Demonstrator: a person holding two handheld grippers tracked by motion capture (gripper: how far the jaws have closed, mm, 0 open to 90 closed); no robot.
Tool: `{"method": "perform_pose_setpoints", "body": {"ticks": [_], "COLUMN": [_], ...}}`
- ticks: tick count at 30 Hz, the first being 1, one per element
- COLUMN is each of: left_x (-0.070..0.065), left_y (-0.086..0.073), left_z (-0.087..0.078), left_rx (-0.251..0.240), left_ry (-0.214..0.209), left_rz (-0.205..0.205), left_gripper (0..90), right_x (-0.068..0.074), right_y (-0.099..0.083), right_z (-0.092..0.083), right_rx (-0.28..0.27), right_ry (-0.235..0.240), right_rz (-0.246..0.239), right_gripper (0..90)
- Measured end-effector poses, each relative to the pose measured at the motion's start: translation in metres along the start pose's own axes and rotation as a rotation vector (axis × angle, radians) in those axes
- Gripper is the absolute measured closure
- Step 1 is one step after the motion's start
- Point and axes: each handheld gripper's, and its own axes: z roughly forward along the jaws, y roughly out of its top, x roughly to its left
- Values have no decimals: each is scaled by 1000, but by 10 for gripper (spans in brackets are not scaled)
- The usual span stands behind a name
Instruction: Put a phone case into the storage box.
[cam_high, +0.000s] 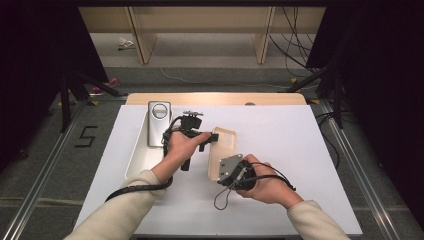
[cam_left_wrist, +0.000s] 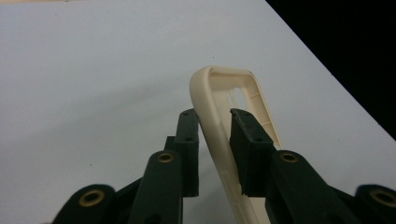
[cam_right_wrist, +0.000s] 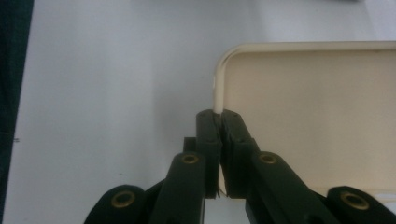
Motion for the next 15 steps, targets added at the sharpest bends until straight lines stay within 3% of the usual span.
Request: {"method": "perform_pose_setpoints", "body": {"ticks": [3,4,6,8,11,15], "left_x": [-4,-7,-12,-12,-14,-13], "left_y": [-1,-1,-1,0,-1,-5], "left_z": [-2,-4,-7,-11,-17,-27], "left_rx": [-34,-40,-77,-103,-143,-191], "left_ry": [-31,-31,40,33,68,73], "left_rz": [-33,-15,84,77,160,193], "left_gripper": [795,816,821,821,821,821], "right_x": [0,0,0,-2,-6,-12], "right_y": [-1,-1,-3,-5,-10,-18], "right_z": [3,3,4,3,-1,-7], "right_rx": [6,7,16,5,-34,-78], "right_ry": [-6,-4,-31,-49,-99,-156], "right_rz": [3,6,9,23,74,166], "right_gripper": [872,868,804,743,601,437]}}
